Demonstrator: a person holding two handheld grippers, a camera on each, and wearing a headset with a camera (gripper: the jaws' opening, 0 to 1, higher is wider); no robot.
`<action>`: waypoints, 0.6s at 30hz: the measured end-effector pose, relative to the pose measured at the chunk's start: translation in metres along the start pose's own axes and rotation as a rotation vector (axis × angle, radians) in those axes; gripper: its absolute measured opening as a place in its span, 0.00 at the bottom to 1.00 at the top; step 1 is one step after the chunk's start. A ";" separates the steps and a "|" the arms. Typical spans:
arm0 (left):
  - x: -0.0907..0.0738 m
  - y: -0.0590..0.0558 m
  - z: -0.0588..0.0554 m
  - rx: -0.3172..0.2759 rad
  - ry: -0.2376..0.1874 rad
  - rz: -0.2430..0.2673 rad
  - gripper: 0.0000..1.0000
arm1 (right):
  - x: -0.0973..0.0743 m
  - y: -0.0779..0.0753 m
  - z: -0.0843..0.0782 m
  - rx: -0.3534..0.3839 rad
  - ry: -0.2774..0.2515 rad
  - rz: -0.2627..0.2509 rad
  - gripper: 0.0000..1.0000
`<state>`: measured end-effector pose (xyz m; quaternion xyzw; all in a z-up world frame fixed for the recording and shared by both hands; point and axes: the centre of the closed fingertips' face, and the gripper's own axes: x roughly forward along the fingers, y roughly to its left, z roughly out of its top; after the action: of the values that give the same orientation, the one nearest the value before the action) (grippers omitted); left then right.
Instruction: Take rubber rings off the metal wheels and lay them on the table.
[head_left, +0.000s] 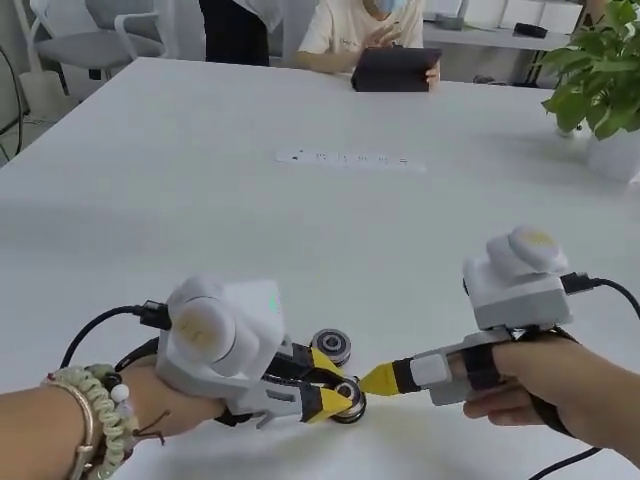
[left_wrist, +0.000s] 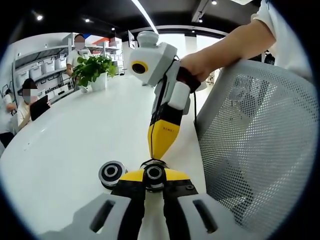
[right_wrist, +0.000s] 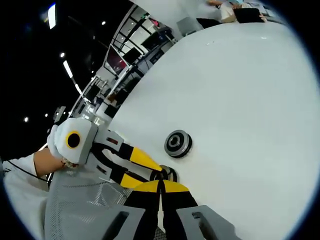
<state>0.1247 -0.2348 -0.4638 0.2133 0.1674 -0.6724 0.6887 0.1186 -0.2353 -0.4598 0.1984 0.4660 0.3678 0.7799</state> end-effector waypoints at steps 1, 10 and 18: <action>0.000 0.000 0.000 0.001 0.001 0.000 0.07 | 0.000 0.001 0.000 0.000 0.000 0.001 0.00; 0.000 0.000 0.000 -0.004 0.005 0.001 0.07 | 0.000 0.002 0.000 0.014 -0.003 0.016 0.00; 0.000 0.000 0.000 -0.008 0.006 0.002 0.07 | 0.000 0.006 0.001 0.011 -0.005 0.034 0.00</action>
<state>0.1249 -0.2351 -0.4642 0.2126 0.1719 -0.6706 0.6896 0.1174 -0.2313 -0.4551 0.2117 0.4626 0.3778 0.7736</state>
